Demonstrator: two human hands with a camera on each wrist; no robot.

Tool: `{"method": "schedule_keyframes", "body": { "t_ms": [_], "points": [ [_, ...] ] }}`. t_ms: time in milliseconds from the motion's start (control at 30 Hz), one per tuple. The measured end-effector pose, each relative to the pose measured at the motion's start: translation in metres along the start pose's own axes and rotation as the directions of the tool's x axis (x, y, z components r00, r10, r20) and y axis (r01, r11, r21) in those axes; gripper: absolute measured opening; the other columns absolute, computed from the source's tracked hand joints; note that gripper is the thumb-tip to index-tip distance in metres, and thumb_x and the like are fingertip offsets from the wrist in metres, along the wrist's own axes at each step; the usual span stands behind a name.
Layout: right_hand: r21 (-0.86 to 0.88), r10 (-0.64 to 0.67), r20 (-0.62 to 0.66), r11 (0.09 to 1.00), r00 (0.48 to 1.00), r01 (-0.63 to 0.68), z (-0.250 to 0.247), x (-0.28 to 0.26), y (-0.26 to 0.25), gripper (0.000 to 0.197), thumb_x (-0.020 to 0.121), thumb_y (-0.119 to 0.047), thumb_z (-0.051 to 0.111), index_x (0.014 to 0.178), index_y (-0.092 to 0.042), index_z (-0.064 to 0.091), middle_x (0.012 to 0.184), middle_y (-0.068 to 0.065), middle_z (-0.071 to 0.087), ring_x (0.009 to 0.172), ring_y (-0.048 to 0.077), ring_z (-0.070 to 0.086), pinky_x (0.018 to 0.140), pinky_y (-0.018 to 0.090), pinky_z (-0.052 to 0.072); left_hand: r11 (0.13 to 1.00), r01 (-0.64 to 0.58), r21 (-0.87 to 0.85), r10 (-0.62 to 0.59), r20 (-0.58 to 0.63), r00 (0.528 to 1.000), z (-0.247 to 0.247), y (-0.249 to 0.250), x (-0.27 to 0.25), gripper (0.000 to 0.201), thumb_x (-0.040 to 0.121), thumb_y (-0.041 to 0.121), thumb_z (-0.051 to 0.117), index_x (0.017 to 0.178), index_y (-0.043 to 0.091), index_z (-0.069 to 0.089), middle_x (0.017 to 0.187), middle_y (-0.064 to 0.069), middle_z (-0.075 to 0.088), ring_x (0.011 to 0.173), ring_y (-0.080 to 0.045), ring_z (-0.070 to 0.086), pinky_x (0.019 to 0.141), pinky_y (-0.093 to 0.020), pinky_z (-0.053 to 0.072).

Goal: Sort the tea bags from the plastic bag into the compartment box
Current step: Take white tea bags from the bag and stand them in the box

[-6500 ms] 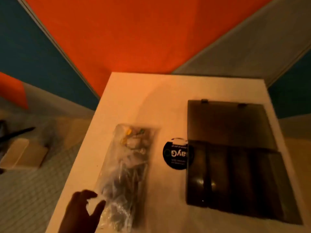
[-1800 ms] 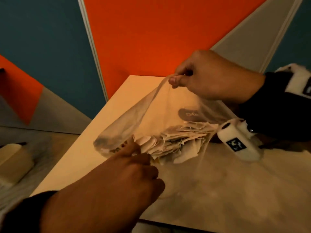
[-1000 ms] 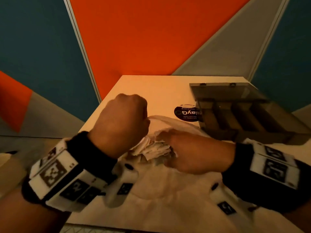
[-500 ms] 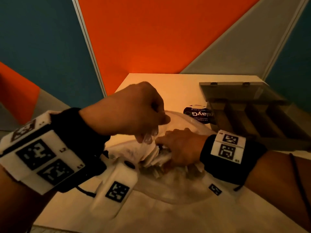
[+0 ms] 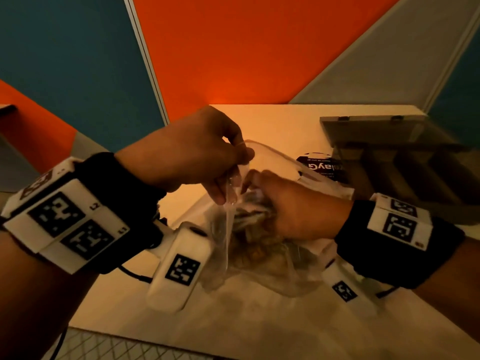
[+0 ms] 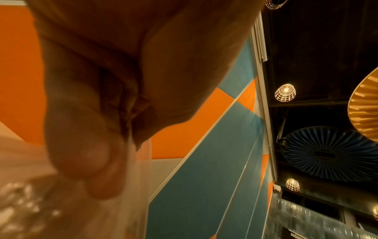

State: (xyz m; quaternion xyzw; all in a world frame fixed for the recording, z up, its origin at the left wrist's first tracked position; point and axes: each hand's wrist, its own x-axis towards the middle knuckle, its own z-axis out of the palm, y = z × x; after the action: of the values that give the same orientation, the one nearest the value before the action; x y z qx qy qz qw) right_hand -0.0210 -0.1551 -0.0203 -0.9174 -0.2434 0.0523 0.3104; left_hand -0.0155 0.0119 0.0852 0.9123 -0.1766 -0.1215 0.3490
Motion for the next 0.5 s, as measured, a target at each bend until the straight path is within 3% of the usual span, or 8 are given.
{"method": "schedule_keyframes", "body": {
  "t_ms": [67,100,167,233,333,400,500],
  "points": [
    [-0.156,0.134,0.084,0.98,0.987,-0.12,-0.011,-0.011,0.008,0.072,0.076,-0.032,0.079,0.133,-0.03,0.034,0.115,0.002,0.05,0.099,0.02,0.058,0.083,0.039,0.052,1.0,0.006,-0.017,-0.006,0.008,1.0,0.0,-0.002,-0.001,0.022,0.094,0.023,0.06,0.087,0.002,0.065,0.063,-0.012,0.072,0.052,-0.024,0.071,0.047,-0.027,0.057],
    [-0.206,0.181,0.048,0.964,0.982,-0.168,-0.02,-0.015,0.011,0.072,0.079,-0.03,0.077,0.135,-0.029,0.033,0.118,0.003,0.052,0.102,0.022,0.059,0.084,0.039,0.051,1.0,0.011,-0.021,-0.011,0.01,1.0,0.001,-0.003,-0.001,0.023,0.094,0.023,0.059,0.087,0.002,0.065,0.063,-0.011,0.072,0.052,-0.024,0.071,0.047,-0.026,0.056],
    [-0.196,0.291,-0.085,0.933,0.953,-0.303,-0.033,-0.018,0.014,0.065,0.083,-0.032,0.072,0.138,-0.023,0.038,0.129,0.004,0.051,0.108,0.019,0.055,0.085,0.031,0.047,1.0,0.019,-0.022,-0.018,0.019,1.0,0.003,-0.006,-0.001,0.023,0.094,0.025,0.06,0.087,0.003,0.065,0.063,-0.011,0.072,0.053,-0.026,0.071,0.049,-0.027,0.058],
    [-0.191,0.388,-0.113,0.895,0.915,-0.404,-0.035,-0.014,0.015,0.078,0.078,-0.058,0.068,0.139,-0.019,0.04,0.137,0.0,0.049,0.111,0.015,0.051,0.082,0.024,0.038,0.999,0.023,-0.023,-0.022,0.029,0.999,0.007,-0.006,0.0,0.023,0.094,0.025,0.06,0.087,0.005,0.065,0.064,-0.011,0.073,0.055,-0.027,0.072,0.052,-0.03,0.059],
    [-0.248,0.526,0.105,0.836,0.844,-0.49,-0.018,-0.005,0.018,0.124,0.052,-0.092,0.055,0.148,-0.021,0.024,0.146,0.002,0.043,0.124,0.021,0.047,0.093,0.032,0.042,0.999,0.02,-0.041,-0.018,0.046,0.999,0.012,-0.004,0.002,0.022,0.095,0.023,0.059,0.088,0.003,0.064,0.064,-0.012,0.072,0.056,-0.03,0.072,0.052,-0.032,0.06],
    [-0.301,0.55,0.181,0.82,0.815,-0.487,-0.002,0.003,0.023,0.127,0.046,-0.095,0.056,0.147,-0.024,0.023,0.145,0.009,0.041,0.128,0.029,0.043,0.102,0.043,0.041,0.998,0.027,-0.05,-0.024,0.052,0.998,0.015,-0.004,0.004,0.021,0.096,0.022,0.059,0.089,0.002,0.063,0.064,-0.013,0.072,0.057,-0.031,0.071,0.052,-0.033,0.06],
    [-0.37,0.531,0.155,0.813,0.833,-0.45,0.015,0.02,0.02,0.122,0.035,-0.089,0.065,0.135,-0.026,0.033,0.129,0.01,0.047,0.12,0.035,0.045,0.099,0.05,0.043,0.999,0.033,-0.041,-0.031,0.051,0.998,0.018,-0.005,0.005,0.021,0.096,0.022,0.058,0.088,0.003,0.063,0.064,-0.012,0.073,0.053,-0.028,0.071,0.051,-0.03,0.059]
  ]
}}
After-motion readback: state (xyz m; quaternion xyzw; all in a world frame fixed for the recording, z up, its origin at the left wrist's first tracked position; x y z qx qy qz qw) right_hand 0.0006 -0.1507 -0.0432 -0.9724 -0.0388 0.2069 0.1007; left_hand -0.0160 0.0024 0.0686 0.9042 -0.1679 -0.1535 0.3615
